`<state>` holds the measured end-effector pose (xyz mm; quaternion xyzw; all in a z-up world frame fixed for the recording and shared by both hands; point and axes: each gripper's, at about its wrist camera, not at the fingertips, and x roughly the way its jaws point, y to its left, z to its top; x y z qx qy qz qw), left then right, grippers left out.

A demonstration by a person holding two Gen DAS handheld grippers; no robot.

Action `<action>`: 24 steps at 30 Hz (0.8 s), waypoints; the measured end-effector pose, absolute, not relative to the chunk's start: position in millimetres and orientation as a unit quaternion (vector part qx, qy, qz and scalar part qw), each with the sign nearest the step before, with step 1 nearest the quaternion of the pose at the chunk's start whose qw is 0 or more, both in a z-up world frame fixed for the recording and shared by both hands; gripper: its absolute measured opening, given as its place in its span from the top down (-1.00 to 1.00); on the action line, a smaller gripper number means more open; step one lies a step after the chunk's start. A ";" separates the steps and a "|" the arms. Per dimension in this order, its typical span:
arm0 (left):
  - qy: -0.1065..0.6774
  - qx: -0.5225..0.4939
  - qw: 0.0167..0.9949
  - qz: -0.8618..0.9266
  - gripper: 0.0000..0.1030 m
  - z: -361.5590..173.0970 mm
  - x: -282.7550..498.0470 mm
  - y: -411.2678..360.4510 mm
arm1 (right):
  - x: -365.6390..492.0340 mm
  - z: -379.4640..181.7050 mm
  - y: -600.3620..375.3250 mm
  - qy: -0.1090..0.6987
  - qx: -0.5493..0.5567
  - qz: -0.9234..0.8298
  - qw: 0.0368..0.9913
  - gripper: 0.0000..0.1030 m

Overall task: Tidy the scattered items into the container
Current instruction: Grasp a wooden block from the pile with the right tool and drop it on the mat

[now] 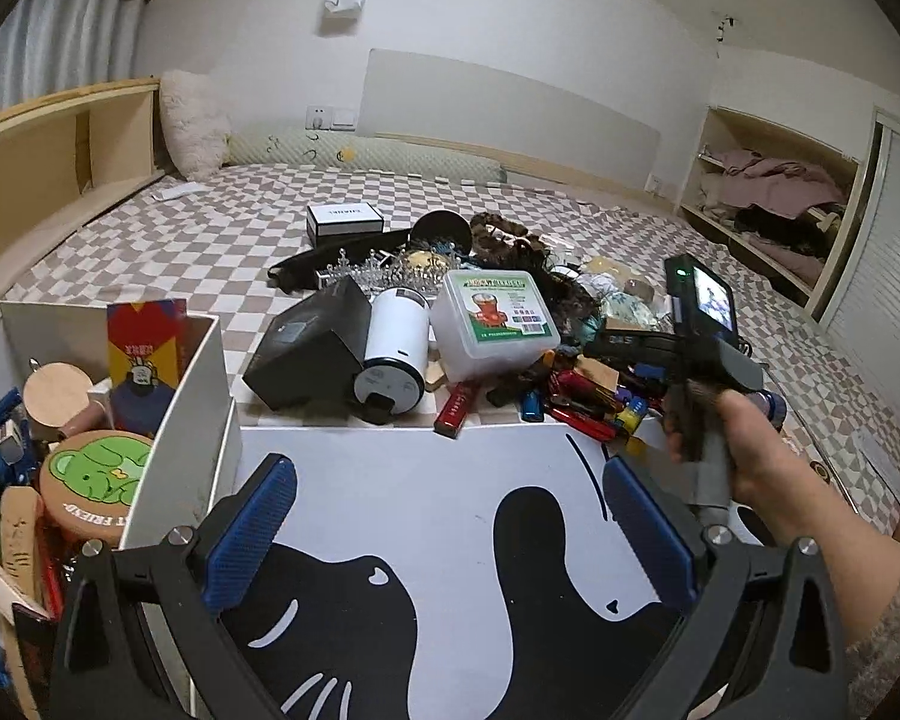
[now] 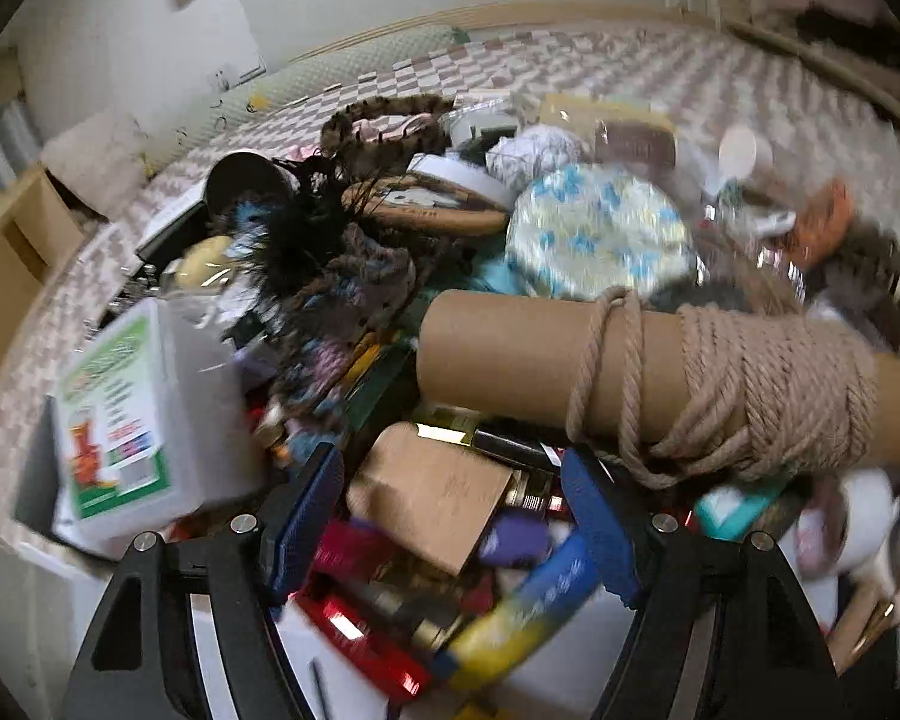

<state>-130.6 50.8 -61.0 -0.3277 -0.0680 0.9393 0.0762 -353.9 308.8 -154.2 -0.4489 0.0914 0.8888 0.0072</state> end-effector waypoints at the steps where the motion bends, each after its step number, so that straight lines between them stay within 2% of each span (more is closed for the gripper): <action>1: -0.067 -0.329 0.076 0.939 -0.99 -62.2 -131.0 51.2 | -357.3 -154.7 305.6 0.075 -0.449 0.891 0.012 -0.47; 3: -0.067 -0.331 0.075 0.938 -0.99 -64.0 -132.1 51.1 | -363.7 -157.0 302.2 0.049 -0.447 0.893 0.022 -0.32; 4: -0.069 -0.333 0.075 0.938 -0.99 -65.0 -132.6 50.9 | -367.1 -159.7 302.1 0.038 -0.448 0.893 0.029 -0.11; 9: -0.074 -0.333 0.077 0.937 -0.99 -64.9 -132.0 50.0 | -366.0 -164.8 291.6 0.004 -0.443 0.896 0.021 0.04; 15: -0.082 -0.328 0.082 0.938 -0.99 -60.3 -129.6 49.5 | -343.0 -167.3 289.8 0.024 -0.464 0.884 -0.048 0.04; 18: -0.084 -0.324 0.085 0.939 -0.99 -57.5 -127.4 50.2 | -328.5 -175.8 296.6 0.063 -0.497 0.861 -0.087 0.05; 24: -0.084 -0.318 0.090 0.940 -0.99 -53.0 -122.5 51.5 | -278.2 -174.0 281.6 0.015 -0.486 0.868 -0.103 0.05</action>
